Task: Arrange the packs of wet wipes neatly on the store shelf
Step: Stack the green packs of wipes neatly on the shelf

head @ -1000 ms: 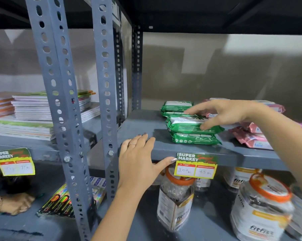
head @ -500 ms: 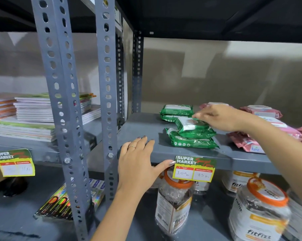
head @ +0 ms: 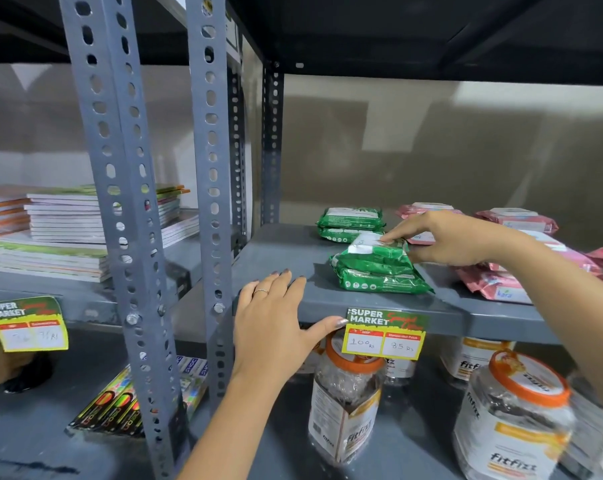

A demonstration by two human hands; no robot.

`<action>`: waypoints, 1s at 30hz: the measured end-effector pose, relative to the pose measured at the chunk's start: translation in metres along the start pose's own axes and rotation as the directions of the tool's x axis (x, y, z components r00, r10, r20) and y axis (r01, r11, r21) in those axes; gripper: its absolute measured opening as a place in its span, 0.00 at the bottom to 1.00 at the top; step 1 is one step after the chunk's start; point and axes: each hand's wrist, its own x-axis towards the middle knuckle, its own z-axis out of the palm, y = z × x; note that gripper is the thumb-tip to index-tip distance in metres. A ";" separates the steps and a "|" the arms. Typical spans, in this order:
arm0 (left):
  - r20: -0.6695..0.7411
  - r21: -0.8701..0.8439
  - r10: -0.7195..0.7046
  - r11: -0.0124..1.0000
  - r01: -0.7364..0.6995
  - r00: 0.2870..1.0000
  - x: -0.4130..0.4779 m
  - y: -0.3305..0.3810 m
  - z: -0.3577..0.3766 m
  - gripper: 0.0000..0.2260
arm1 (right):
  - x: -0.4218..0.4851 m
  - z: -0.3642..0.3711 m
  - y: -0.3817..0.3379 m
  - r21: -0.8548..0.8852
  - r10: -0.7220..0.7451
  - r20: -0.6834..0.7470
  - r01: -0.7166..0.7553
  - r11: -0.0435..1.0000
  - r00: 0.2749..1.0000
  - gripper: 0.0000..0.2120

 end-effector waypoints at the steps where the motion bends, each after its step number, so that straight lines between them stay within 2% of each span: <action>1: 0.000 -0.001 0.000 1.000 0.000 1.000 0.000 0.000 0.000 0.41 | 0.001 0.000 0.000 0.008 -0.005 -0.003 0.005 1.000 1.000 0.20; 9: 0.006 0.014 0.001 1.000 -0.001 1.000 0.000 -0.001 0.000 0.42 | 0.008 0.001 -0.006 -0.028 -0.022 -0.083 0.019 0.999 0.996 0.18; 18: 0.002 0.000 0.002 1.000 -0.002 1.000 0.000 -0.001 -0.001 0.43 | 0.015 0.013 -0.015 -0.241 -0.061 -0.259 -0.003 0.971 0.964 0.21; 30: 0.008 -0.006 0.002 1.000 -0.002 1.000 0.000 0.000 -0.002 0.41 | 0.014 0.020 -0.015 -0.246 -0.092 -0.342 0.005 0.969 0.935 0.21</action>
